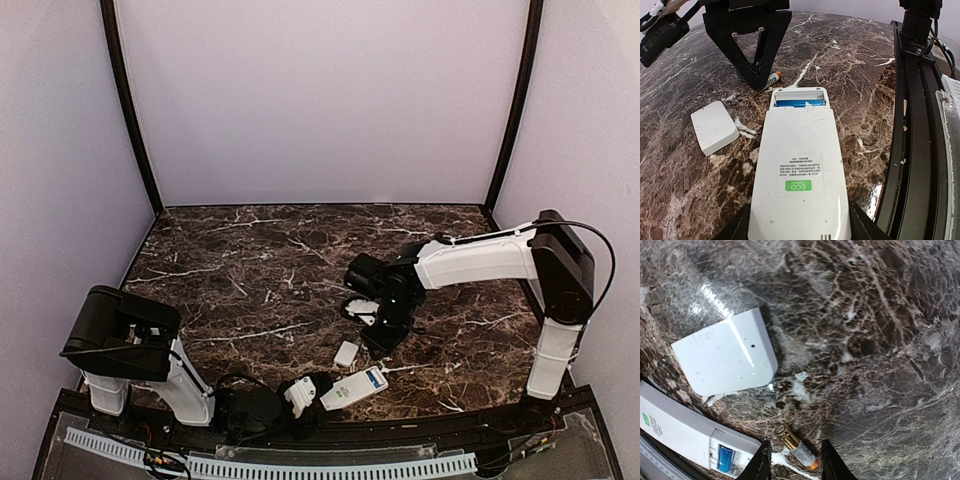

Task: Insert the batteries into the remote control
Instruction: Pick up the battery at the center of the board, then place the remote control without the battery cover at the center of the board.

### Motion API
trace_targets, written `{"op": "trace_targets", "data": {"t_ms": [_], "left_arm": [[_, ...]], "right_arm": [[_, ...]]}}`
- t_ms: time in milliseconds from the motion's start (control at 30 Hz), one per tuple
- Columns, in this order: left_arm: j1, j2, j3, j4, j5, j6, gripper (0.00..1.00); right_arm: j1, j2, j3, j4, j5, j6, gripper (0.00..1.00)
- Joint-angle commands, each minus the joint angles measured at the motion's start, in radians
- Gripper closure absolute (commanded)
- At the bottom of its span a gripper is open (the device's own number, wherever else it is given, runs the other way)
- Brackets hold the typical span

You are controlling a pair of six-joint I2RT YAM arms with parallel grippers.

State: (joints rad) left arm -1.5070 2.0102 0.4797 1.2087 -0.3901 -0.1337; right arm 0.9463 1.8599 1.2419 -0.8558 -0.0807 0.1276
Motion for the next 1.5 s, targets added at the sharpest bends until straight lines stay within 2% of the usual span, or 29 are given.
{"op": "trace_targets", "data": {"t_ms": [0,233,467,667,967,1200,1467], "left_arm": [[0.001,0.034,-0.002,-0.14,0.045,0.015,1.0],[0.001,0.033,-0.002,-0.138,0.043,0.015,1.0],[0.001,0.034,-0.003,-0.136,0.042,0.014,1.0],[0.001,0.034,-0.003,-0.136,0.043,0.014,1.0],[0.001,0.035,-0.003,-0.137,0.042,0.016,1.0],[0.001,0.033,-0.002,-0.136,0.041,0.017,1.0],[-0.001,0.028,-0.017,-0.101,0.043,0.038,1.0]], "right_arm": [[0.014,0.028,0.022,-0.025,0.034,-0.014,0.7],[0.029,0.076,0.025,-0.041,0.069,-0.007,0.78],[0.036,0.083,0.031,-0.061,0.089,0.026,1.0],[0.008,0.019,0.057,-0.085,0.114,0.12,1.0],[-0.01,-0.119,0.022,-0.122,-0.027,0.232,1.0],[0.011,-0.223,-0.1,-0.006,-0.146,0.287,1.0],[0.029,-0.252,-0.145,0.032,-0.161,0.311,1.0]]}}
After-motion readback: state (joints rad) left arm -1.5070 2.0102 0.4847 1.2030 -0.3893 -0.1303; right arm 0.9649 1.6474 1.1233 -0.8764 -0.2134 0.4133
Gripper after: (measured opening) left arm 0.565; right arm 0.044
